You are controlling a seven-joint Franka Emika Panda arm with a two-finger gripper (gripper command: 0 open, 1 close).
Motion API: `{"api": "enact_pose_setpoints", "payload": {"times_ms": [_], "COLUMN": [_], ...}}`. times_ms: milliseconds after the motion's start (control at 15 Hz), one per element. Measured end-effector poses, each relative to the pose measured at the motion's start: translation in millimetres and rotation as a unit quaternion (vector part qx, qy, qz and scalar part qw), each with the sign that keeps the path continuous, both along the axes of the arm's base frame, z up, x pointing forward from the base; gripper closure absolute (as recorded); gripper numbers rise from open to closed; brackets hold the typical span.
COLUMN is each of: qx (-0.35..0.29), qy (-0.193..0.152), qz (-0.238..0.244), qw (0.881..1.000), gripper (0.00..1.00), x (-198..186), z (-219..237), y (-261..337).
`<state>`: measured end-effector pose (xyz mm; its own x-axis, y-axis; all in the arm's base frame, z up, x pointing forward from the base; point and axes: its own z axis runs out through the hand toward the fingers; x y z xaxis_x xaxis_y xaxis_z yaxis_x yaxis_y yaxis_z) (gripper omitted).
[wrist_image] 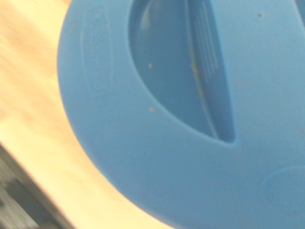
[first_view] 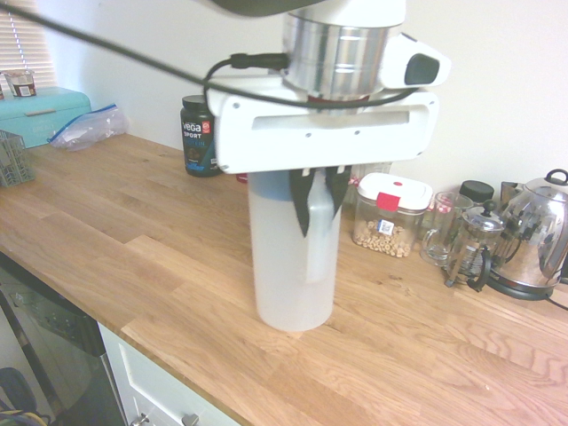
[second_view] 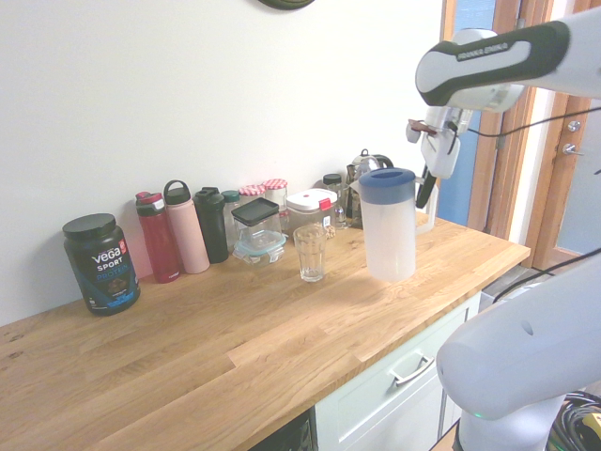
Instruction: Pour me some water
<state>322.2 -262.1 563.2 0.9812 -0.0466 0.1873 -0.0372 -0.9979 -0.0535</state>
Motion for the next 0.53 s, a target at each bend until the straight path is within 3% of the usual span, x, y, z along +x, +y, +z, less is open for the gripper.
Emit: {"api": "enact_pose_setpoints", "payload": {"times_ms": [333, 533], "qx": [-0.071, -0.124], "qy": [0.023, 0.044], "qz": [0.026, 0.061], "qw": [0.997, 0.989], "gripper": [1.0, 1.0], "x": [86, 110], "z": [26, 33], "y": [3, 31]}}
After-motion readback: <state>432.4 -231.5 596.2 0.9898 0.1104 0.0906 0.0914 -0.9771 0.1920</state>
